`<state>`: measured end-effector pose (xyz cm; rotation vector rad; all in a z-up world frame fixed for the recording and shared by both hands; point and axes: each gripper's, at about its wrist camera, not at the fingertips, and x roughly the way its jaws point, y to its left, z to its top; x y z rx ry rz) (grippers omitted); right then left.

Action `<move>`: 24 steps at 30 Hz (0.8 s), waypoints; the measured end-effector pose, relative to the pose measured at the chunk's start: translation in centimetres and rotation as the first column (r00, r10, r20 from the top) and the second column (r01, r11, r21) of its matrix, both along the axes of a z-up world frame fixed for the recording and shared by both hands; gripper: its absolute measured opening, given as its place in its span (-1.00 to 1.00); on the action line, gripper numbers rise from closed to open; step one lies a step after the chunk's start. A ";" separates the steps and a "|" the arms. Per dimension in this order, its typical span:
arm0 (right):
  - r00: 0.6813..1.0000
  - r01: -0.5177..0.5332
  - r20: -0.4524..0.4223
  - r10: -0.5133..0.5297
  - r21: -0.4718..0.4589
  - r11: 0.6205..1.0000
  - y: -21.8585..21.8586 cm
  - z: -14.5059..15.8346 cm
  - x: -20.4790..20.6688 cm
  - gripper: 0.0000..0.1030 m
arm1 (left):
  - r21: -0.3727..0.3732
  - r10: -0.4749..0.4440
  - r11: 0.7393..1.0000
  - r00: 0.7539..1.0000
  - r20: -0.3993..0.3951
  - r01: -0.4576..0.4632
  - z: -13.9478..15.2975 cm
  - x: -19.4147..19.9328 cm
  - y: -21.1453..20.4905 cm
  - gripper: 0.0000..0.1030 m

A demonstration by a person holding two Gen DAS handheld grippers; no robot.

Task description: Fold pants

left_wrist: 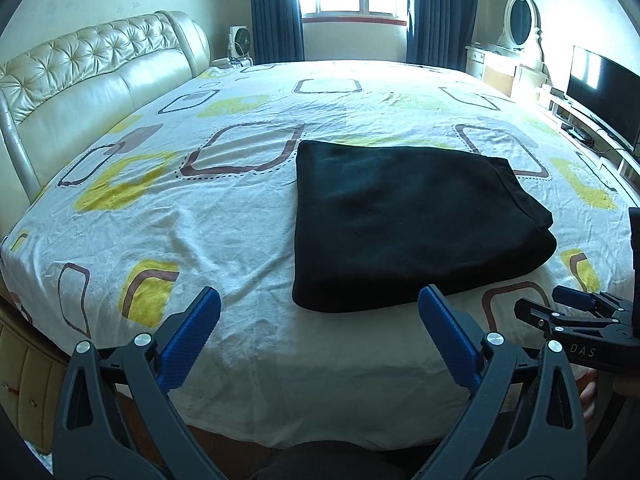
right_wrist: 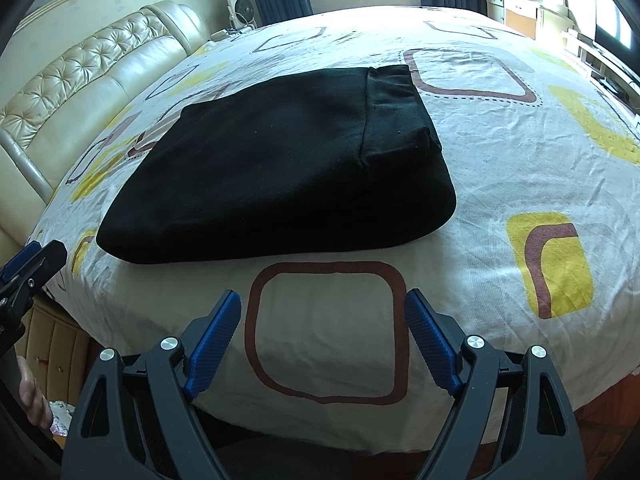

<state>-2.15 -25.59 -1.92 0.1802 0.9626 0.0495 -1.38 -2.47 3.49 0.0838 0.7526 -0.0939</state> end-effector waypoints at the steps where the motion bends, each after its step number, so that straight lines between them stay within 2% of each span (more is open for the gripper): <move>1: 1.000 0.000 -0.001 0.000 0.002 1.000 0.0 0.0 0.0 0.60 | -0.008 -0.008 1.000 1.000 0.001 0.008 0.1 -0.1 -0.1 0.93; 5: 1.000 0.000 -0.003 0.000 0.009 1.000 -0.1 0.0 0.1 0.60 | -0.069 -0.032 0.997 0.999 -0.013 0.031 0.5 -0.1 0.2 0.95; 8: 1.000 0.002 -0.007 -0.002 0.017 1.000 -0.3 -0.1 0.0 0.60 | -0.122 -0.008 0.993 1.000 -0.005 0.007 0.7 -0.1 0.8 0.95; 10: 1.000 0.006 -0.011 -0.005 0.024 1.000 -0.3 -0.2 0.0 0.60 | -0.100 0.007 0.995 1.000 -0.019 -0.009 1.1 0.3 1.1 0.95; 11: 1.000 0.008 -0.015 -0.008 0.027 1.000 -0.4 -0.2 0.0 0.60 | -0.099 -0.017 0.995 1.000 -0.023 0.015 1.4 0.7 1.2 0.95; 13: 1.000 0.008 -0.026 -0.007 0.041 0.999 -0.4 -0.4 -0.1 0.60 | -0.111 -0.052 0.992 0.999 0.016 0.053 2.6 1.0 1.6 0.95; 17: 0.998 0.005 -0.058 0.001 0.098 0.995 -0.7 0.0 0.1 0.60 | -0.054 -0.104 0.993 0.994 0.030 0.106 3.8 3.4 2.6 0.95; 19: 0.999 0.014 -0.043 -0.007 0.146 0.989 -1.6 1.4 0.8 0.60 | -0.002 -0.045 0.999 0.998 0.051 0.045 3.4 5.5 4.2 0.95; 21: 1.000 0.023 -0.010 -0.021 0.180 0.983 -2.8 3.2 2.2 0.60 | 0.026 0.011 1.000 0.999 0.039 -0.012 2.4 8.5 6.5 0.95; 24: 0.999 0.037 0.021 -0.041 0.189 0.981 -5.0 5.4 7.2 0.66 | 0.056 0.125 0.991 0.992 -0.010 -0.124 0.1 14.4 10.3 0.95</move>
